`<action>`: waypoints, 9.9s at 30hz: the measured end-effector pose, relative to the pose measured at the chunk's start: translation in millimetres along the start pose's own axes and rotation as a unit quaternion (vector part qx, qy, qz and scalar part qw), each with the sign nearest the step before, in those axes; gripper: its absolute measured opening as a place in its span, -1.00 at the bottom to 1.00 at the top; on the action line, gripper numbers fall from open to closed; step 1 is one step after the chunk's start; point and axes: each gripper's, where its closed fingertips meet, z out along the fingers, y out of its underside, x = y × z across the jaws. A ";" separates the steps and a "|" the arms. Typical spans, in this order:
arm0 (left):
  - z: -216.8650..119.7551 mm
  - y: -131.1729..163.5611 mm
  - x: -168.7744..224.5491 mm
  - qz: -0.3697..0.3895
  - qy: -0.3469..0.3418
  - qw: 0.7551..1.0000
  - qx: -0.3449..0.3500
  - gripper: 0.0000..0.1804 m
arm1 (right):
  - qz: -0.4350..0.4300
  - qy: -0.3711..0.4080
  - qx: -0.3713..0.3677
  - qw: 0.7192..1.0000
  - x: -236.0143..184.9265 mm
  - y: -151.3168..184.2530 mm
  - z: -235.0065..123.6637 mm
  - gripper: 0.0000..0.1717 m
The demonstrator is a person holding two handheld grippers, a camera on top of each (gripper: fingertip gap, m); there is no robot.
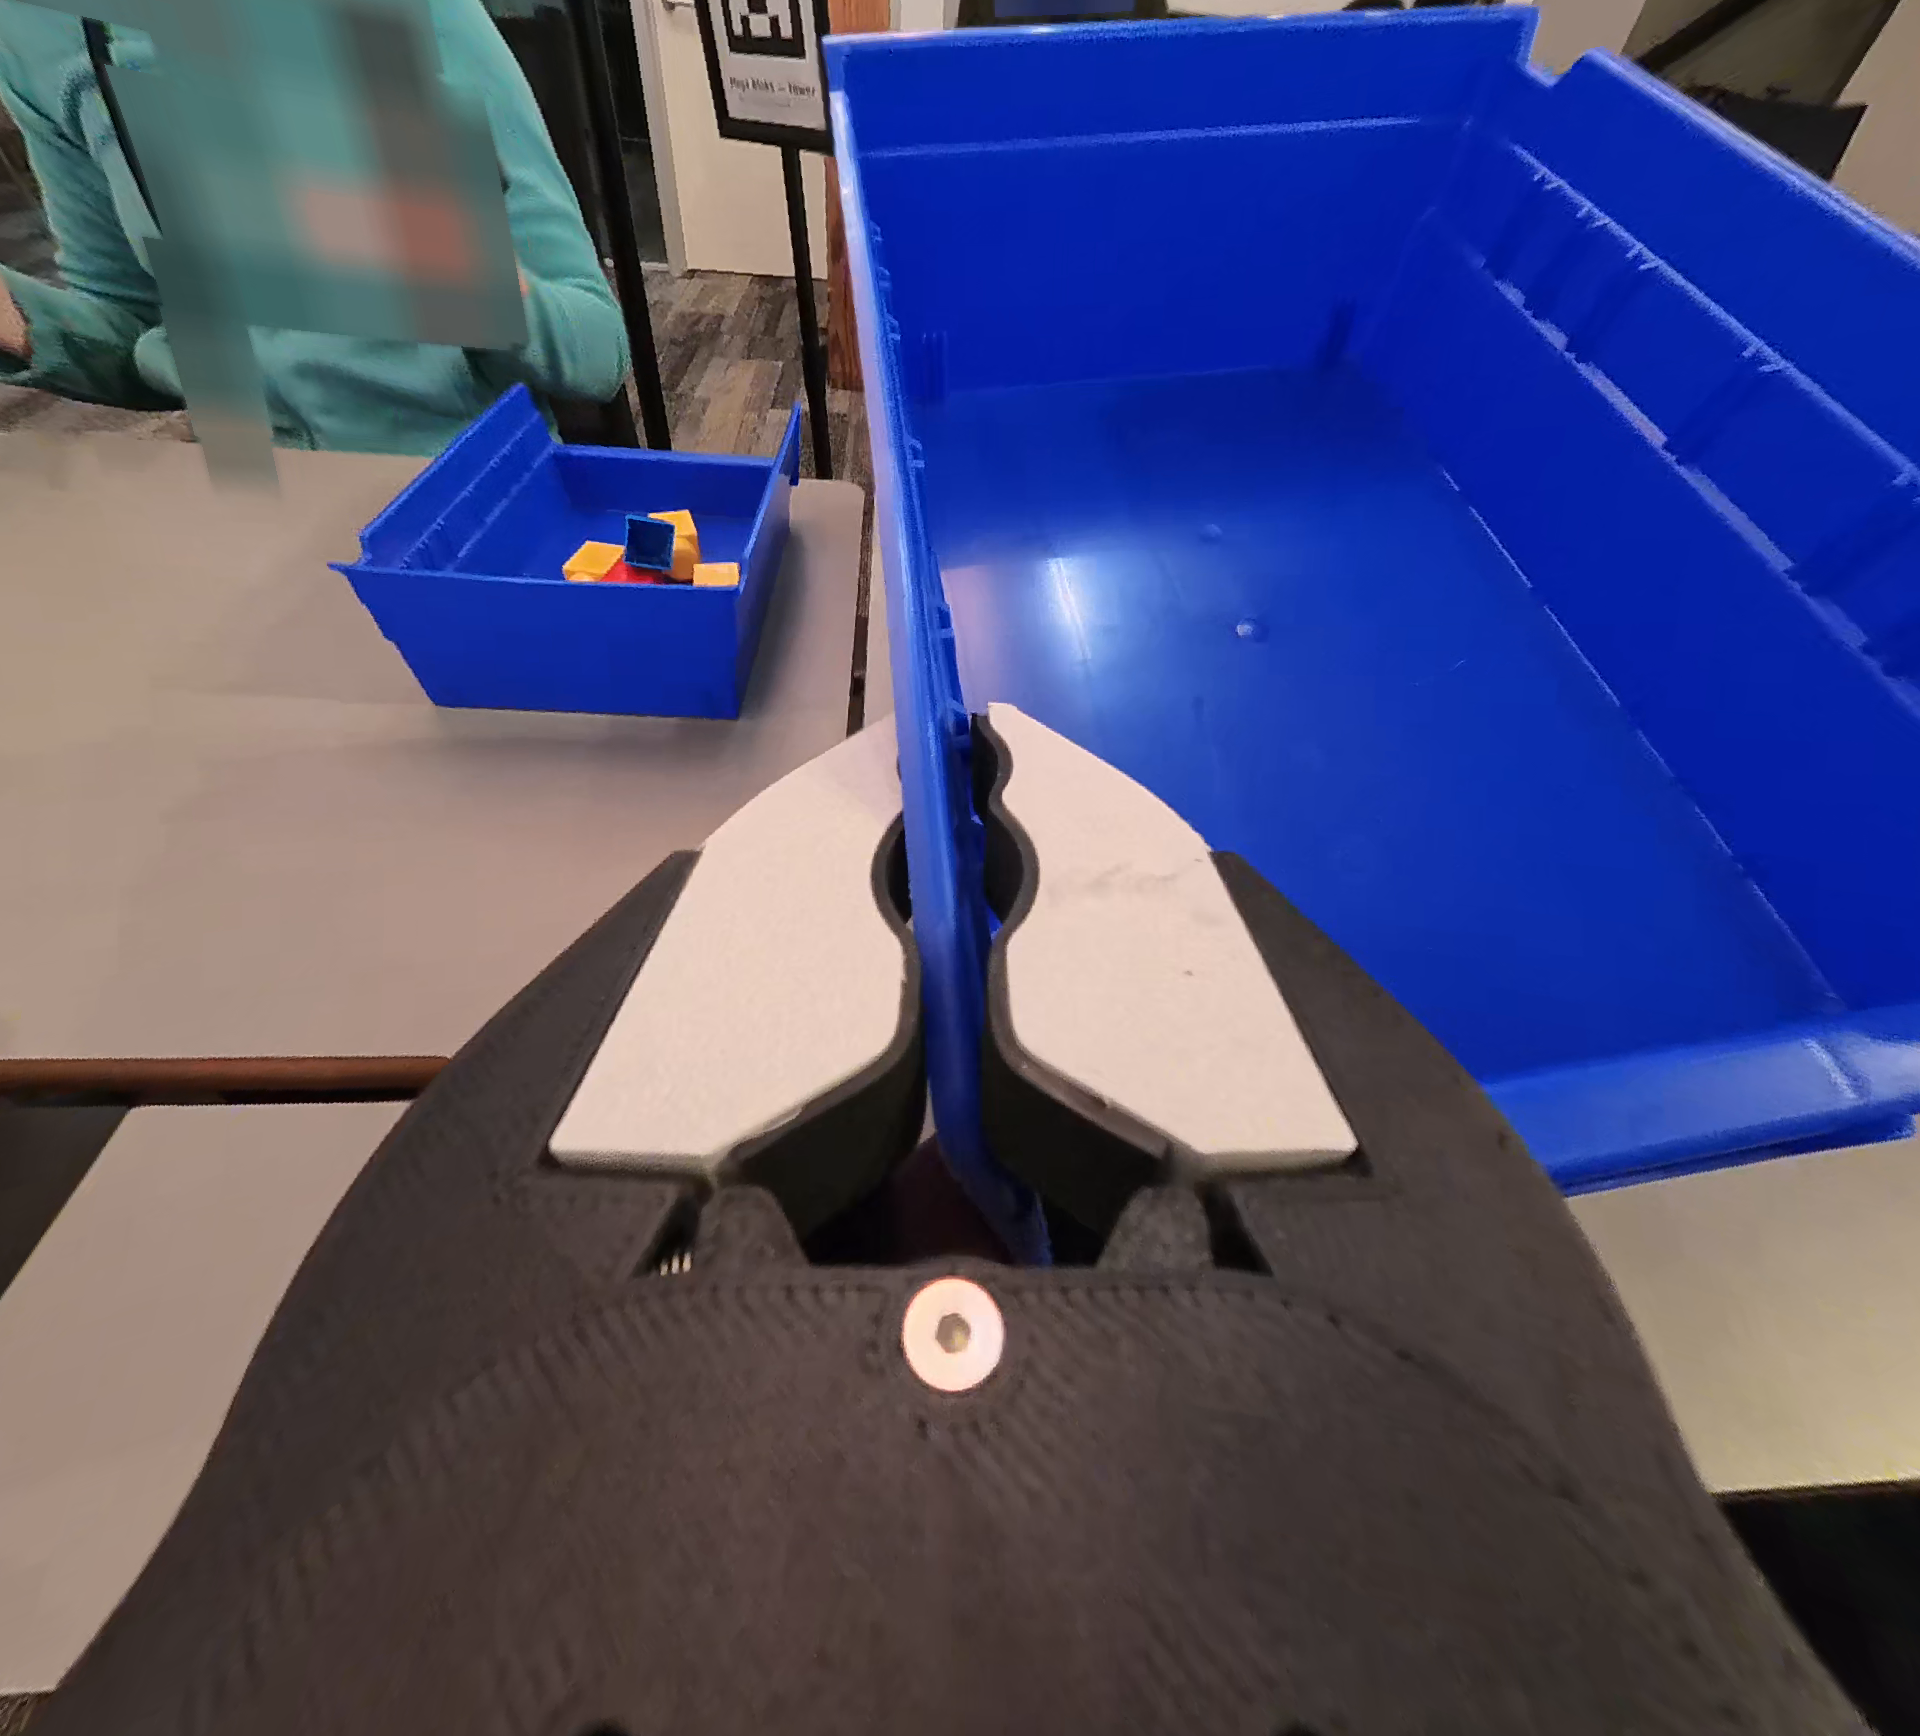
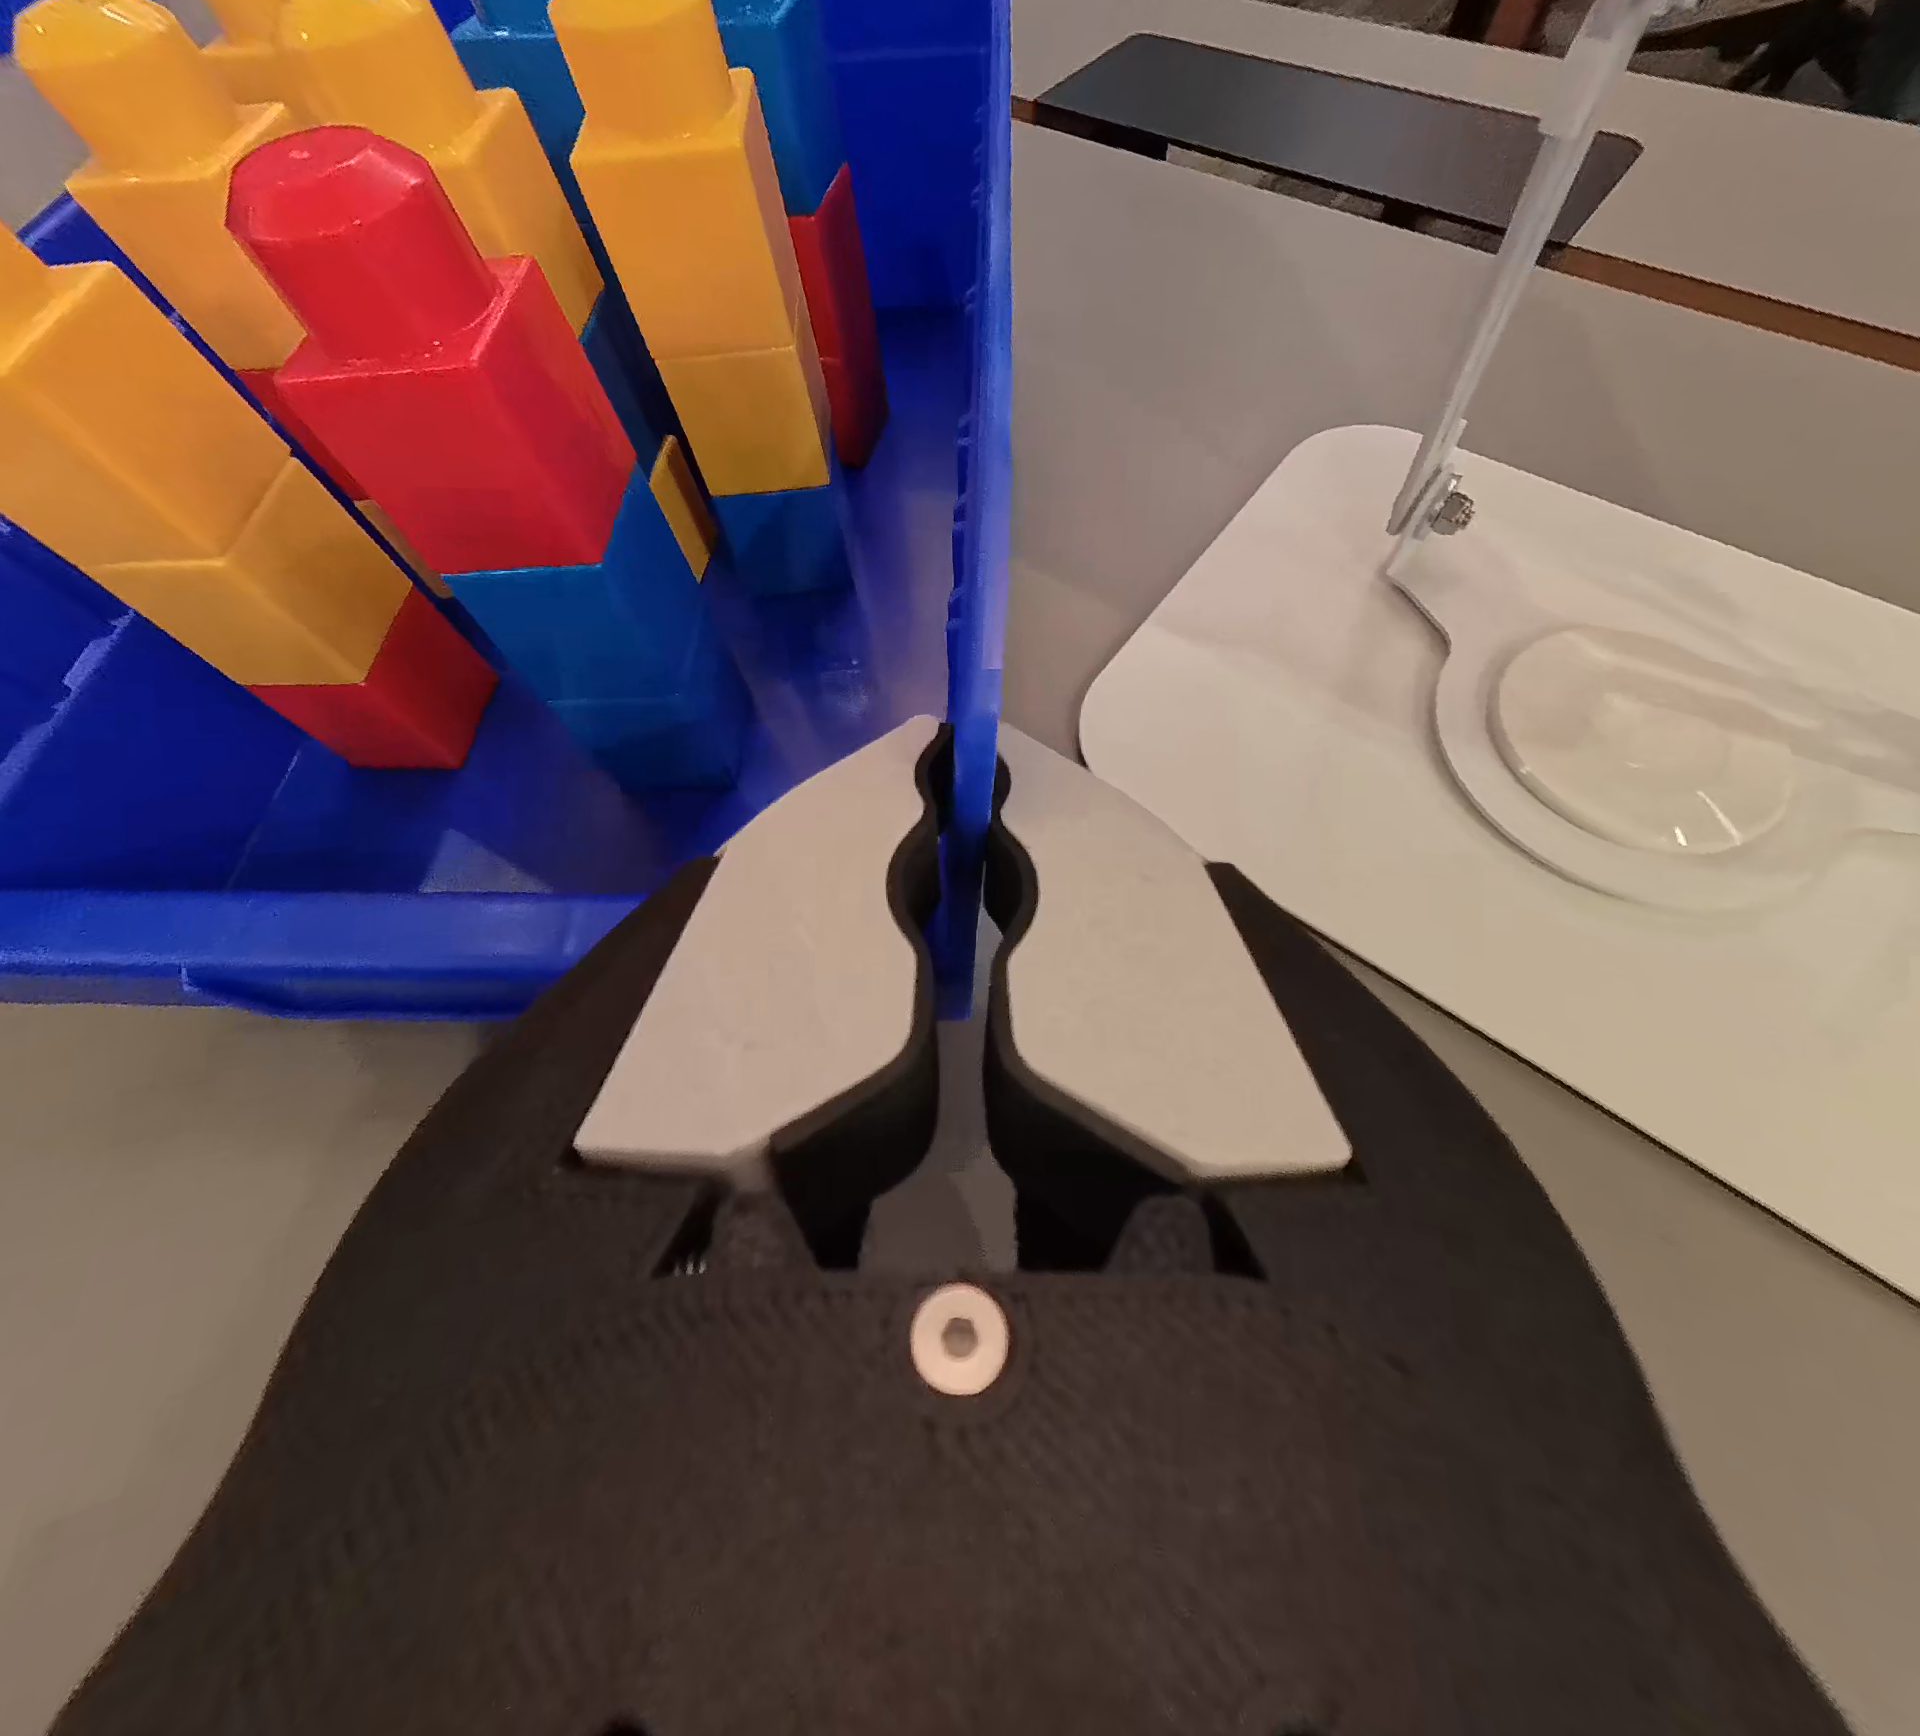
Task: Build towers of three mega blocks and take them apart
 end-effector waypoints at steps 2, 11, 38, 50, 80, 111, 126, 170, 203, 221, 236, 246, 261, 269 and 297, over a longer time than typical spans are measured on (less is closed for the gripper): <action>-2.6 -5.9 2.8 0.003 0.003 1.000 0.005 -0.95 | 0.007 0.004 0.012 1.000 2.0 -2.3 -1.0 -0.77; -16.9 -54.5 51.3 0.036 0.022 0.998 0.044 -0.95 | 0.001 0.025 0.074 0.997 21.7 -23.1 -63.5 -0.50; 96.8 -129.2 570.8 0.161 0.341 0.921 0.104 -0.94 | 0.000 0.230 0.279 0.932 142.2 -51.1 -425.2 -0.67; 139.1 -73.7 758.7 0.237 0.373 0.892 0.099 -0.94 | 0.092 0.289 0.275 0.912 177.8 10.3 -452.9 -0.29; 194.4 54.2 807.2 0.201 0.394 0.896 -0.030 -0.49 | 0.175 0.360 0.047 0.915 309.4 134.6 -362.4 -0.90; 130.4 79.9 716.9 0.187 0.530 0.823 -0.082 -0.33 | 0.112 0.262 -0.028 0.958 442.2 90.3 -277.7 -0.95; 125.9 77.7 720.6 0.181 0.546 0.814 -0.076 -0.32 | 0.100 0.233 0.003 0.967 463.2 69.6 -264.9 -0.58; 74.5 87.0 318.6 0.091 0.090 0.983 -0.131 -0.09 | -0.108 -0.189 -0.003 0.976 -13.5 3.8 -19.7 -0.75; 130.5 69.6 216.9 0.098 0.071 0.976 -0.182 -0.75 | -0.080 -0.168 0.015 0.982 -70.8 -14.5 26.9 -0.80; 173.4 54.1 181.5 0.087 0.063 0.975 -0.194 -0.79 | -0.059 -0.170 0.029 0.983 -80.4 -28.8 56.5 -0.77; 196.4 50.2 169.6 0.077 0.067 0.975 -0.196 -0.75 | -0.062 -0.168 0.042 0.983 -80.8 -36.8 72.9 -0.76; 208.8 51.2 163.4 0.063 0.075 0.977 -0.190 -0.72 | -0.075 -0.172 0.044 0.981 -83.9 -40.2 80.5 -0.76; 213.8 47.8 159.8 0.040 0.080 0.983 -0.160 -0.52 | -0.076 -0.185 0.059 0.978 -83.1 -45.6 80.7 -0.73; 196.6 24.9 146.8 0.046 0.054 0.993 -0.093 -0.22 | -0.072 -0.192 0.064 0.977 -82.0 -46.4 78.5 -0.71; 152.6 10.3 237.4 0.168 0.080 0.981 -0.062 -0.31 | -0.114 -0.173 0.055 0.977 -14.9 -17.0 20.1 -0.68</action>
